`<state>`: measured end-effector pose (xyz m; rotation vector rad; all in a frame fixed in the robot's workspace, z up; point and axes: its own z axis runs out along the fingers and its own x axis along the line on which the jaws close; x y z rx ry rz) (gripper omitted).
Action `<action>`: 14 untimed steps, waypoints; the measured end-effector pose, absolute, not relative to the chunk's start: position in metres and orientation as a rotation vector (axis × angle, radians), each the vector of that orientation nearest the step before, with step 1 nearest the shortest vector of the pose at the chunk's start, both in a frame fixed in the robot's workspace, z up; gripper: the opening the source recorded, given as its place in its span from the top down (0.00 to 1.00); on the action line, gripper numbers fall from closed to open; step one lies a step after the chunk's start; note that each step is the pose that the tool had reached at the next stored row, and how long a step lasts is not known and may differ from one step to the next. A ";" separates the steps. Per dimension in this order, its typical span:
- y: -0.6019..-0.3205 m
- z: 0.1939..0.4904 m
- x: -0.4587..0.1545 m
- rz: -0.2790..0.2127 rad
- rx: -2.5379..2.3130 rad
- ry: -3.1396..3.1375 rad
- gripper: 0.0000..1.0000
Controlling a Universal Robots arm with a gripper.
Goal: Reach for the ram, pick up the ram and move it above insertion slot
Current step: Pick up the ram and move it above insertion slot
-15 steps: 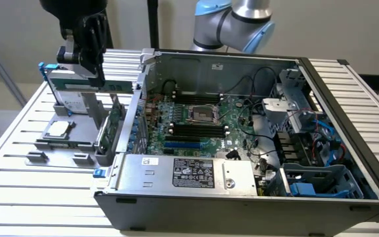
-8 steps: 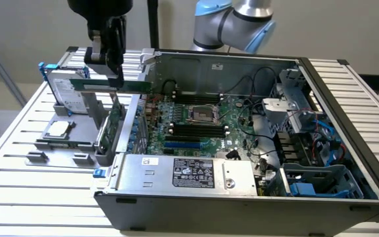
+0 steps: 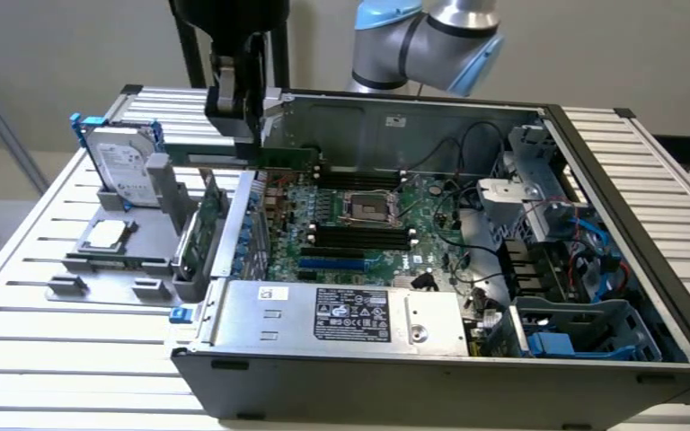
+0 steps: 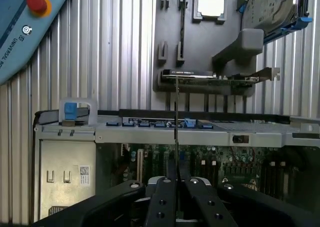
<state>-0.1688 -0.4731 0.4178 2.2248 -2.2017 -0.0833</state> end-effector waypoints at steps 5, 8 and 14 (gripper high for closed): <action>-0.471 0.418 -0.152 -0.083 2.226 -2.200 0.87; -0.468 0.417 -0.141 -0.083 2.226 -2.200 0.87; -0.454 0.415 -0.120 -0.083 2.226 -2.200 0.87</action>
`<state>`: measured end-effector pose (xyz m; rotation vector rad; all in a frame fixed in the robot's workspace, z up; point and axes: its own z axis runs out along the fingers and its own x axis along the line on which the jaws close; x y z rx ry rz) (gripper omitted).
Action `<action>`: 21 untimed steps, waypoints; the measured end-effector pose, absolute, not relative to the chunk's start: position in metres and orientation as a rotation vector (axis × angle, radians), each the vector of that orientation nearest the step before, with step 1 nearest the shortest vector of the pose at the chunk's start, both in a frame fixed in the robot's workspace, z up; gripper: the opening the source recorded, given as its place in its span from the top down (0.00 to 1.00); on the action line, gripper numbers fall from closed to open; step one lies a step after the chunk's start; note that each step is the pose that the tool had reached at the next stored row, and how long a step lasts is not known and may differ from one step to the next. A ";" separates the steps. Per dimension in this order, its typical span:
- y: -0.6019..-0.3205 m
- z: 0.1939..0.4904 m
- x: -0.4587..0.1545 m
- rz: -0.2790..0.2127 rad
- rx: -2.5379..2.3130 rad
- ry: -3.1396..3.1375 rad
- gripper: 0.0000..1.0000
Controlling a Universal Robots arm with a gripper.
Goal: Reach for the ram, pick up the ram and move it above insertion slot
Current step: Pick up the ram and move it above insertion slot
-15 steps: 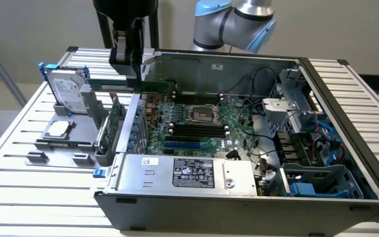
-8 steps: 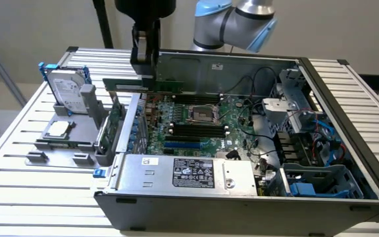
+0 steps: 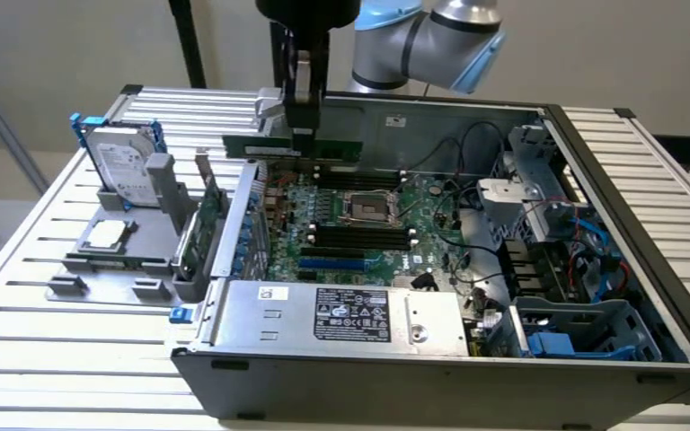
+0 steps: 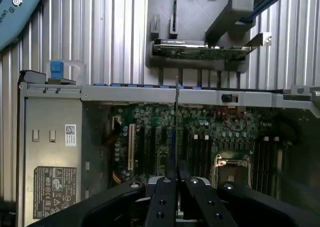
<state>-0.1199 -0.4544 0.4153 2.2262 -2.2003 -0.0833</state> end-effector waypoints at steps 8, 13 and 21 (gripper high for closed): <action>-0.436 0.413 -0.091 -0.083 2.226 -2.200 0.87; -0.427 0.411 -0.073 -0.082 2.225 -2.200 0.87; -0.419 0.408 -0.051 -0.080 2.219 -2.205 0.87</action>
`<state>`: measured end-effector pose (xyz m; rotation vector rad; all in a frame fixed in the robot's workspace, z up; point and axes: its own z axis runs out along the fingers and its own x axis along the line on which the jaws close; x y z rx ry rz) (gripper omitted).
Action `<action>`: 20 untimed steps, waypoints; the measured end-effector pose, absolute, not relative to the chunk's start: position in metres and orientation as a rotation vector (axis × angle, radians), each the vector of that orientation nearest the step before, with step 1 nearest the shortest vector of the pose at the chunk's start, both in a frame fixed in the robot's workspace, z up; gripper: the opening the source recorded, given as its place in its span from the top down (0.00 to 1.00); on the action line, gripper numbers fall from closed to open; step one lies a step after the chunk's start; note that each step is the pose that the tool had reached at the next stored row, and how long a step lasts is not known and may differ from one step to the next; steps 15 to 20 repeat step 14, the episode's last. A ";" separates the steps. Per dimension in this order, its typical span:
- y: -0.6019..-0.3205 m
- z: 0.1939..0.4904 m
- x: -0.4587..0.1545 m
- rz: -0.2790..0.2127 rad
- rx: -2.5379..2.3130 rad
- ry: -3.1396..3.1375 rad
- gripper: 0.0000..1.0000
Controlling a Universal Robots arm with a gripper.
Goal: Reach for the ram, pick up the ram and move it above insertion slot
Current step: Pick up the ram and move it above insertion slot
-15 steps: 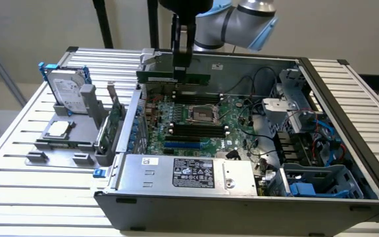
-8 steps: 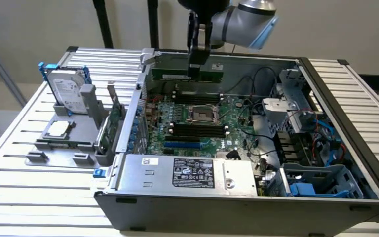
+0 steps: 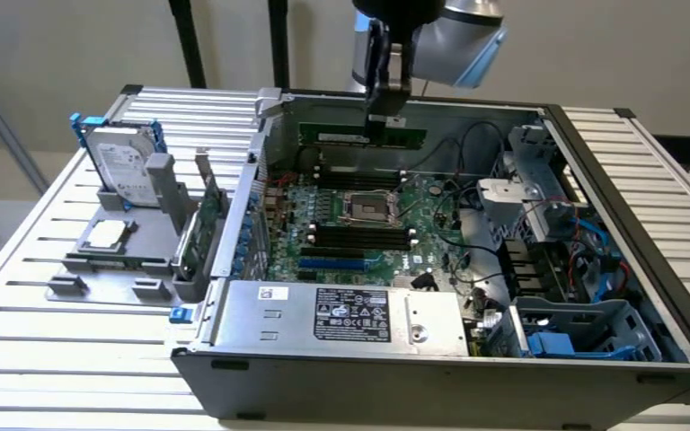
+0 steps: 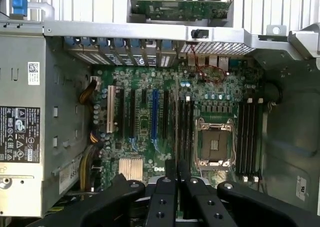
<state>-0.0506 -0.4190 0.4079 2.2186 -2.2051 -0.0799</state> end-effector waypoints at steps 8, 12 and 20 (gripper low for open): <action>-0.417 0.406 -0.042 -0.065 2.217 -2.221 0.87; -0.417 0.406 -0.042 -0.065 2.215 -2.223 0.87; -0.417 0.406 -0.042 -0.065 2.215 -2.223 0.87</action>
